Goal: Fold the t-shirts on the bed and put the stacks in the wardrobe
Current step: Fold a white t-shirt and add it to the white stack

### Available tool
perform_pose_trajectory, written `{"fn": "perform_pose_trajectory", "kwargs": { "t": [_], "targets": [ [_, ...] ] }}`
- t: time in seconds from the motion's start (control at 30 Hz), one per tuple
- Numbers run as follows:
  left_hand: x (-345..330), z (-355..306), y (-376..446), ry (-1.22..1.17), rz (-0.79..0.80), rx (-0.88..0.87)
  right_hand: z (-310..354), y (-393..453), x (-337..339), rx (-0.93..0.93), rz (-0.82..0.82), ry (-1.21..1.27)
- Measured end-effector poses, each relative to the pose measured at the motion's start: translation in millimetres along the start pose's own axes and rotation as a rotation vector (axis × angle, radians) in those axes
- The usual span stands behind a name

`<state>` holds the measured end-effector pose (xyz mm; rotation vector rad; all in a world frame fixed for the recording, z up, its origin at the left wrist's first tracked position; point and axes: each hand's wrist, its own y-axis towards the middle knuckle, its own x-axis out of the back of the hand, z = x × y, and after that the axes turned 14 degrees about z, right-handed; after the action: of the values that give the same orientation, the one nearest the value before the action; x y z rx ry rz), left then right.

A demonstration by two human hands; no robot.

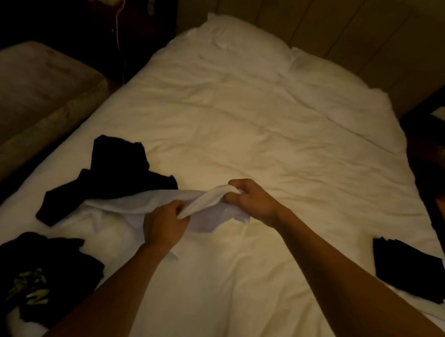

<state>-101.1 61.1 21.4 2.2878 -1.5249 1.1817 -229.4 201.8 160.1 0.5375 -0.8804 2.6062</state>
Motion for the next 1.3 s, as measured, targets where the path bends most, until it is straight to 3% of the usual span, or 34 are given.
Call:
{"fn": "perform_pose_trajectory", "kwargs": {
  "t": [0.23, 0.37, 0.53, 0.7, 0.87, 1.0, 1.3],
  "targets": [
    [25.3, -74.5, -28.8, -0.134, 0.264, -0.201, 1.0, -71.6, 58.0, 0.178, -0.365, -0.011],
    [39.3, -123.4, -53.0, -0.045, 0.179, -0.297, -9.8, -120.7, 97.1, 0.257, -0.453, 0.012],
    [41.1, -171.2, -75.0, -0.106, 0.205, -0.318, -32.1, -185.6, 135.6, 0.323, -0.549, 0.015],
    [48.9, -250.7, -95.9, -0.130, 0.130, -0.437, -59.9, -244.8, 178.6, 0.296, -0.669, -0.059],
    [61.0, -320.8, -111.9, 0.073, 0.135, -0.513, -73.6, -300.0, 218.4, 0.251, -0.778, -0.157],
    [73.9, -342.2, -112.8, 0.250, 0.138, -0.488, -87.0, -333.2, 239.2, 0.237, -0.853, -0.181],
    [88.8, -375.1, -120.9, 0.259, 0.109, -0.520, -105.4, -370.9, 251.8, 0.088, -0.831, -0.359]
  ]
}}
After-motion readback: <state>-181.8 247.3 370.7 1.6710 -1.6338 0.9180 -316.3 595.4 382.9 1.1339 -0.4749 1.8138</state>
